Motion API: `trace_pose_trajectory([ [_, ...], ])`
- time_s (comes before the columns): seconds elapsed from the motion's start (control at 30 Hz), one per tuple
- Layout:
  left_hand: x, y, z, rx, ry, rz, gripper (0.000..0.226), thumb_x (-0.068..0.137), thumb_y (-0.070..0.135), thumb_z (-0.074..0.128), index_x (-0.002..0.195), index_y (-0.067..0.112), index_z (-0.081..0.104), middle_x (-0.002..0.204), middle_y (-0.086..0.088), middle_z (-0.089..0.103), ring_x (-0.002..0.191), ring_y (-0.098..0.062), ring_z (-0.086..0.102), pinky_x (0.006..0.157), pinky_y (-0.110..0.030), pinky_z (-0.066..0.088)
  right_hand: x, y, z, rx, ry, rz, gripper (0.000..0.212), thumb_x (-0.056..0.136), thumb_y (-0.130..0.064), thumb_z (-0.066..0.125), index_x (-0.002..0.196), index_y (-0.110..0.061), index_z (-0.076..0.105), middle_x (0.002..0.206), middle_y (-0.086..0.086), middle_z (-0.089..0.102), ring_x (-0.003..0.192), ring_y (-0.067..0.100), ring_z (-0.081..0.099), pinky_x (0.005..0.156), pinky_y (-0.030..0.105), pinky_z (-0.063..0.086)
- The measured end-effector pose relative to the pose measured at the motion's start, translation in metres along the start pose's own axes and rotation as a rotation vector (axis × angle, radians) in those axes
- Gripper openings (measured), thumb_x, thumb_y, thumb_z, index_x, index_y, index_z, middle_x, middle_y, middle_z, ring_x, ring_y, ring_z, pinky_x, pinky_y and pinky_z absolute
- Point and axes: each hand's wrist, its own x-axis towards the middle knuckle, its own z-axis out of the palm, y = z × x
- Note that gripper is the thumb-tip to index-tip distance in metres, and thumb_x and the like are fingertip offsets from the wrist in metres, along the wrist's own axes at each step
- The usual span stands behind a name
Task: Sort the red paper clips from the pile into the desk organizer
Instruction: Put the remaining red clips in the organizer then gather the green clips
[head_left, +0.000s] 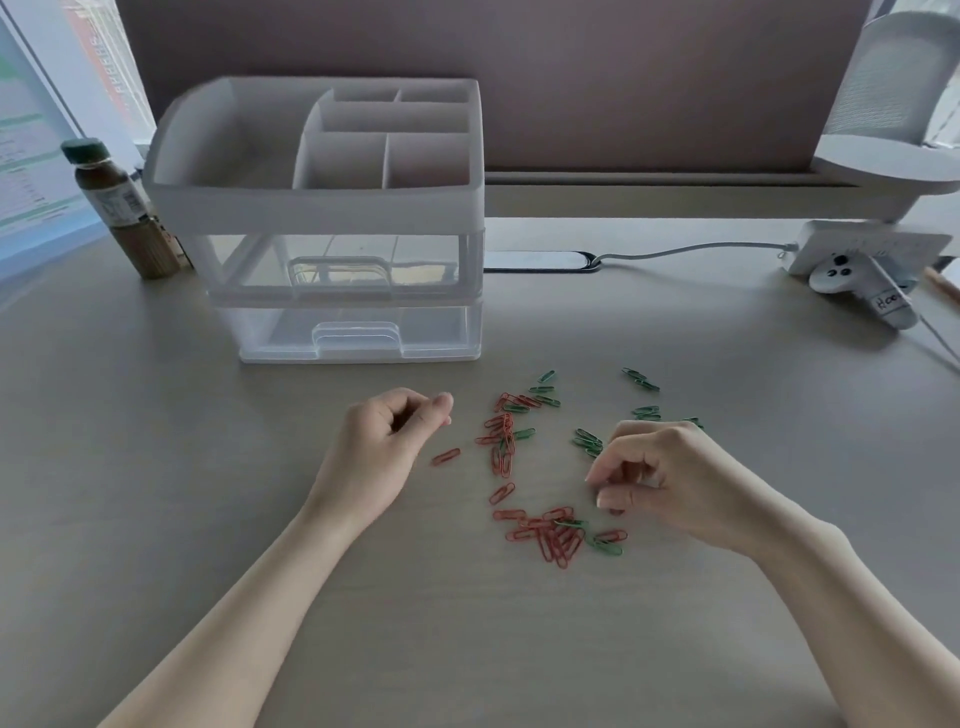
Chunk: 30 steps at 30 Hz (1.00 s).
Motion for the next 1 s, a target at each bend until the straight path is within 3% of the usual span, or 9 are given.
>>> trace_pose_trajectory([
  [0.1, -0.004, -0.006, -0.008, 0.383, 0.035, 0.154, 0.016, 0.083, 0.046, 0.070, 0.078, 0.031, 0.072, 0.045, 0.009, 0.043, 0.045, -0.011, 0.039, 0.049, -0.027, 0.036, 0.001, 0.006, -0.002, -0.061, 0.097, 0.009, 0.014, 0.081, -0.014, 0.079, 0.084, -0.027, 0.076, 0.083, -0.014, 0.066, 0.071, 0.007, 0.064, 0.064, 0.017, 0.044],
  [0.2, -0.005, -0.010, -0.009, 0.489, -0.013, 0.084, 0.022, 0.074, 0.056, 0.073, 0.082, 0.036, 0.072, 0.043, 0.010, 0.034, 0.043, -0.008, 0.036, 0.048, -0.027, 0.033, 0.000, 0.002, 0.002, -0.078, 0.133, -0.003, 0.009, 0.086, -0.021, 0.074, 0.087, -0.030, 0.075, 0.085, -0.014, 0.065, 0.072, 0.011, 0.061, 0.062, 0.016, 0.042],
  [0.37, -0.004, -0.001, -0.003, 0.725, -0.112, 0.056, 0.019, 0.080, 0.055, 0.068, 0.081, 0.037, 0.067, 0.057, 0.012, 0.060, 0.065, -0.004, 0.059, 0.056, -0.026, 0.046, 0.004, -0.008, 0.012, -0.071, 0.108, -0.025, 0.005, 0.088, -0.031, 0.070, 0.089, -0.031, 0.075, 0.087, -0.016, 0.063, 0.079, 0.007, 0.061, 0.068, 0.020, 0.047],
  [0.57, -0.002, 0.008, 0.003, 0.921, -0.269, 0.012, 0.015, 0.096, 0.049, 0.048, 0.090, 0.036, 0.052, 0.086, 0.014, 0.064, 0.079, -0.014, 0.059, 0.066, -0.030, 0.041, 0.020, -0.033, 0.024, -0.132, 0.077, -0.036, 0.023, 0.091, -0.047, 0.059, 0.088, -0.027, 0.071, 0.086, -0.017, 0.060, 0.074, 0.003, 0.058, 0.069, 0.028, 0.051],
  [0.63, -0.005, 0.006, 0.003, 0.922, -0.255, 0.055, 0.019, 0.099, 0.047, 0.040, 0.093, 0.031, 0.049, 0.083, 0.011, 0.063, 0.076, -0.015, 0.058, 0.065, -0.031, 0.040, 0.029, -0.044, 0.032, -0.173, 0.139, 0.044, 0.038, 0.090, -0.056, 0.053, 0.079, -0.023, 0.069, 0.081, -0.013, 0.061, 0.071, 0.007, 0.058, 0.067, 0.034, 0.052],
  [0.77, -0.006, 0.002, -0.004, 0.492, -0.159, 0.025, 0.026, 0.100, 0.040, 0.039, 0.087, 0.022, 0.052, 0.072, 0.002, 0.062, 0.066, -0.019, 0.058, 0.066, -0.037, 0.047, 0.045, -0.066, 0.051, -0.299, 0.202, 0.231, 0.063, 0.080, -0.073, 0.053, 0.072, -0.011, 0.065, 0.072, -0.001, 0.064, 0.064, 0.019, 0.061, 0.060, 0.035, 0.054],
  [0.87, 0.000, 0.003, -0.007, -0.045, -0.056, -0.113, 0.028, 0.098, 0.026, 0.044, 0.073, 0.013, 0.046, 0.065, 0.001, 0.050, 0.052, -0.016, 0.040, 0.054, -0.035, 0.036, 0.051, -0.072, 0.058, -0.286, 0.196, 0.289, 0.050, 0.082, -0.059, 0.065, 0.074, -0.011, 0.065, 0.074, 0.002, 0.065, 0.068, 0.024, 0.062, 0.064, 0.038, 0.056],
  [0.93, 0.001, 0.006, -0.009, -0.324, -0.049, -0.204, 0.026, 0.091, 0.022, 0.046, 0.066, 0.017, 0.042, 0.068, -0.004, 0.043, 0.052, -0.014, 0.027, 0.049, -0.030, 0.021, 0.050, -0.068, 0.057, -0.205, 0.175, 0.330, 0.035, 0.083, -0.045, 0.071, 0.073, -0.012, 0.067, 0.075, 0.002, 0.067, 0.070, 0.024, 0.063, 0.067, 0.040, 0.056],
  [1.0, 0.002, 0.008, -0.008, -0.563, -0.070, -0.284, 0.029, 0.090, 0.017, 0.048, 0.061, 0.020, 0.043, 0.070, -0.006, 0.043, 0.053, -0.013, 0.025, 0.049, -0.027, 0.019, 0.047, -0.062, 0.052, -0.147, 0.157, 0.347, 0.021, 0.081, -0.036, 0.074, 0.074, -0.017, 0.070, 0.077, -0.001, 0.068, 0.072, 0.021, 0.065, 0.069, 0.039, 0.057],
])
